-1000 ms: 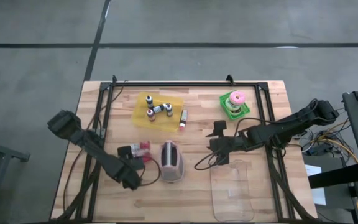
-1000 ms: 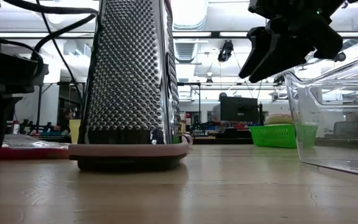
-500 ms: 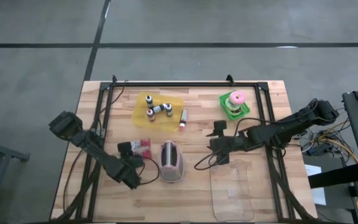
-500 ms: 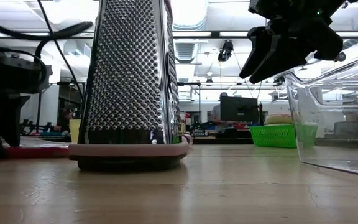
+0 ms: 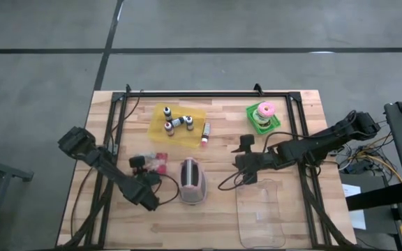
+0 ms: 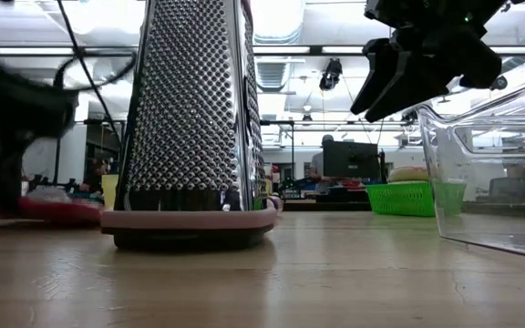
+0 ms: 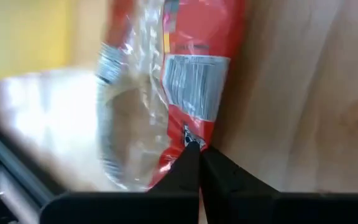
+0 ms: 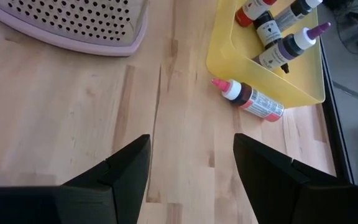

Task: Pick & Place Food Item
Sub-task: Put the popcorn bag into the transparent bin

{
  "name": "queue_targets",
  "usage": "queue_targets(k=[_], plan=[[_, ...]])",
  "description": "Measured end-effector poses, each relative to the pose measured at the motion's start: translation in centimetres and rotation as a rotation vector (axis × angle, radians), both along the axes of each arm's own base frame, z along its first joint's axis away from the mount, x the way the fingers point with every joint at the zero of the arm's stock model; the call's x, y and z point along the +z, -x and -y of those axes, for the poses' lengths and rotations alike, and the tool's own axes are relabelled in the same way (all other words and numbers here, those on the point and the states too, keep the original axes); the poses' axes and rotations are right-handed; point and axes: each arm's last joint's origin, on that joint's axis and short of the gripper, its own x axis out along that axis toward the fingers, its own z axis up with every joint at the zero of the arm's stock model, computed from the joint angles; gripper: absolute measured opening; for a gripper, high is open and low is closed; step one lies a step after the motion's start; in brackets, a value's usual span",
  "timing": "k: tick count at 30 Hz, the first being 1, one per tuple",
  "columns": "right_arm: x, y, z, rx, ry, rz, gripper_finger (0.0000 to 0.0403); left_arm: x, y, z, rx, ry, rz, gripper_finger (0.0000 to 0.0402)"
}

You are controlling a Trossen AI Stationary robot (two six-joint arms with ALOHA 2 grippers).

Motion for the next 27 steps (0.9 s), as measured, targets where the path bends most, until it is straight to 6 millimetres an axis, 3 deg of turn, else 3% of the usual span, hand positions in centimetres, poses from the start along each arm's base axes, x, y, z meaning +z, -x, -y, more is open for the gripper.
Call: queue_targets(k=[8,19,27], plan=[[0.0,0.0,0.0,-0.009,0.007,0.004,0.0226,4.4,-1.6,0.9,-0.023,-0.145,0.059,0.0001],[-0.1,0.1,0.1,-0.017,0.003,-0.009,0.0226,5.4,-1.1,0.5,0.022,-0.232,0.056,0.0],[-0.1,0.4,0.1,-0.041,-0.014,-0.019,0.0226,7.3,-0.7,0.1,0.037,-0.275,0.071,0.0]])
